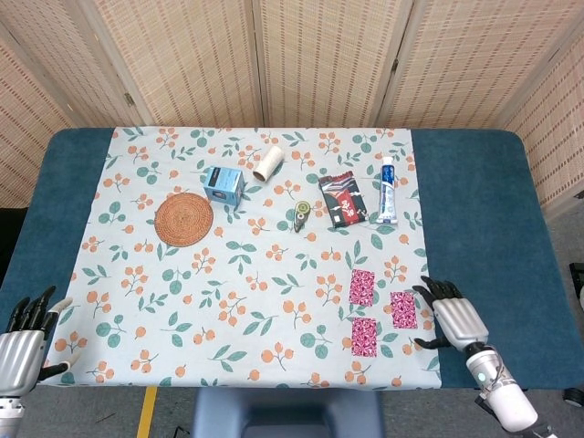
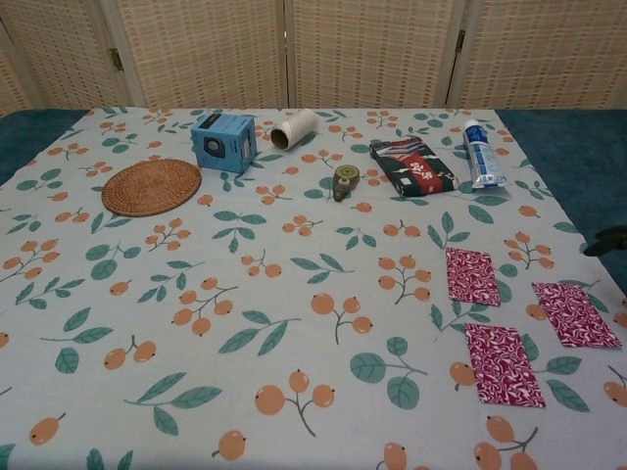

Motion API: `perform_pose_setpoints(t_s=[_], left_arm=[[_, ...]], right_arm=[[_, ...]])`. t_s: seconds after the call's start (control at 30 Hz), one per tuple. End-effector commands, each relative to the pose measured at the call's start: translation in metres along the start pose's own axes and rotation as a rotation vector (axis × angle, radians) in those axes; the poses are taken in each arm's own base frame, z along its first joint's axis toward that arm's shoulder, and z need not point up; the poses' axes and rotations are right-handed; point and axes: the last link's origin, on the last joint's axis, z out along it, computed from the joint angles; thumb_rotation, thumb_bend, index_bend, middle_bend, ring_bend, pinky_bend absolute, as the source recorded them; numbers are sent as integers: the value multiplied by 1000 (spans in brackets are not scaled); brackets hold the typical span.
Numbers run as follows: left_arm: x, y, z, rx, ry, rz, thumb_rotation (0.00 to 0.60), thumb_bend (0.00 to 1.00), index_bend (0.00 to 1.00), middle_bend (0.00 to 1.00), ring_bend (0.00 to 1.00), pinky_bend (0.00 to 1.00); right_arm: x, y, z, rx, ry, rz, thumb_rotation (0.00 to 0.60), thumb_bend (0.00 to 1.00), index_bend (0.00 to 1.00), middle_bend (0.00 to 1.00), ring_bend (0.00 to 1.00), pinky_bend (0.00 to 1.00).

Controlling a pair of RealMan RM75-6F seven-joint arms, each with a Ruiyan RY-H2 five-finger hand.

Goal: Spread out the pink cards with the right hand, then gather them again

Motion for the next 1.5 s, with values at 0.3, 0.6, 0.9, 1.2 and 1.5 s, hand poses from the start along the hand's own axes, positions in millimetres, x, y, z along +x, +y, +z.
perform_pose_setpoints(t_s=[0.3, 0.6, 0.9, 1.2, 1.5], left_arm=[[0, 0, 1, -9, 0, -5, 600, 216, 204, 52, 124, 0], [-1, -3, -1, -9, -2, -12, 600, 216, 205, 52, 124, 0], [-4, -9, -3, -2, -7, -25, 600, 216, 205, 52, 124, 0], [-7, -15, -5, 11, -14, -32, 600, 216, 205, 52, 124, 0], [-9, -15, -5, -4, -16, -34, 600, 216, 205, 52, 124, 0]], right_arm=[[12, -38, 32, 42, 12, 40, 480, 210, 150, 27, 0, 0], [16, -71, 61, 7, 4, 136, 479, 210, 183, 28, 0, 0], [16, -93, 85, -28, -24, 157, 480, 209, 204, 31, 0, 0], [9, -100, 94, -48, -26, 115, 481, 209, 204, 32, 0, 0], [5, -98, 99, -61, -19, 74, 478, 210, 204, 32, 0, 0]])
